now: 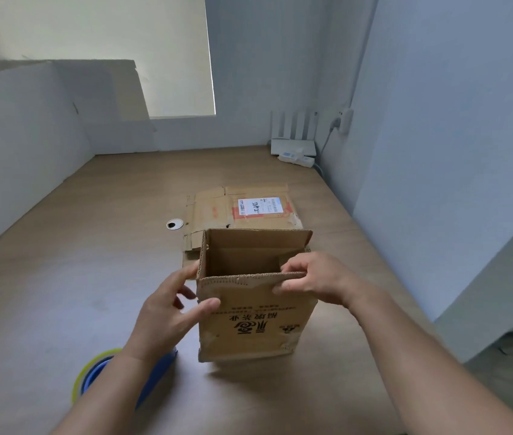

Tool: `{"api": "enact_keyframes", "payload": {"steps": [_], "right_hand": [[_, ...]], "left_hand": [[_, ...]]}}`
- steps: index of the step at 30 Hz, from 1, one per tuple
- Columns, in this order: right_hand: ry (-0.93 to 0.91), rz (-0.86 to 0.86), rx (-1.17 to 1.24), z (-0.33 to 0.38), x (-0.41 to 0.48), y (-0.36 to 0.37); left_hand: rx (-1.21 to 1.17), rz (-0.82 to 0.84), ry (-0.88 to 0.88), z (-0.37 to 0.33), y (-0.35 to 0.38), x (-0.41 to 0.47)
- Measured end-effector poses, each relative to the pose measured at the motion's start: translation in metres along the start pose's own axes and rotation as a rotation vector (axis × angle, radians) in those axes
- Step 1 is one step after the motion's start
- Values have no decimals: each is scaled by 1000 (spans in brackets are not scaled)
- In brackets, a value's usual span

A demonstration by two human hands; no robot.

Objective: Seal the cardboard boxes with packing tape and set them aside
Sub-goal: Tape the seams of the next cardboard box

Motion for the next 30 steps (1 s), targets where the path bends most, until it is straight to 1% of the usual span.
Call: {"api": "enact_keyframes", "payload": {"steps": [2,3,5,7,10,12,15,19,21,23,26,28,30], "right_hand": [[-79,19,-81,10,7,4],[-108,23,-74,15,10,7],[-106,-16,-29,18,18,9],[-78,-55,-40,17,27,10],[-46,-39,-25,15,38,12],[-72,-52,91,15,41,11],[-119,-100,263,16,44,9],[-158,-173,406,13,48,9],[-175,-272,452,12,47,6],[-175,-417,369,9,45,4],[-172,-574,57,7,43,6],[-161,-624,-80,3,44,3],[-150,-633,-123,0,43,-1]], "left_hand": [[60,-91,46,3,-4,0],[53,-118,47,5,-6,-2],[-11,-150,12,8,-5,-5],[-44,-179,18,10,-3,-9],[-18,-185,113,10,-2,-12],[6,-181,186,7,-2,-12],[28,-89,188,-2,-1,-5],[-17,102,60,-2,-1,9],[10,166,6,-2,3,14],[38,145,-83,2,6,20],[23,-6,-187,12,5,30],[94,-93,-185,18,7,34],[168,-175,-174,25,10,35]]}}
Point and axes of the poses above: each hand's wrist, its own x-axis towards the middle knuckle, its own y-axis out of the palm, z = x × y, the point moved 5 cm from there along x, towards the middle knuckle, and after that the axes turned 8 degrees about -x, right-handed, at the moved point
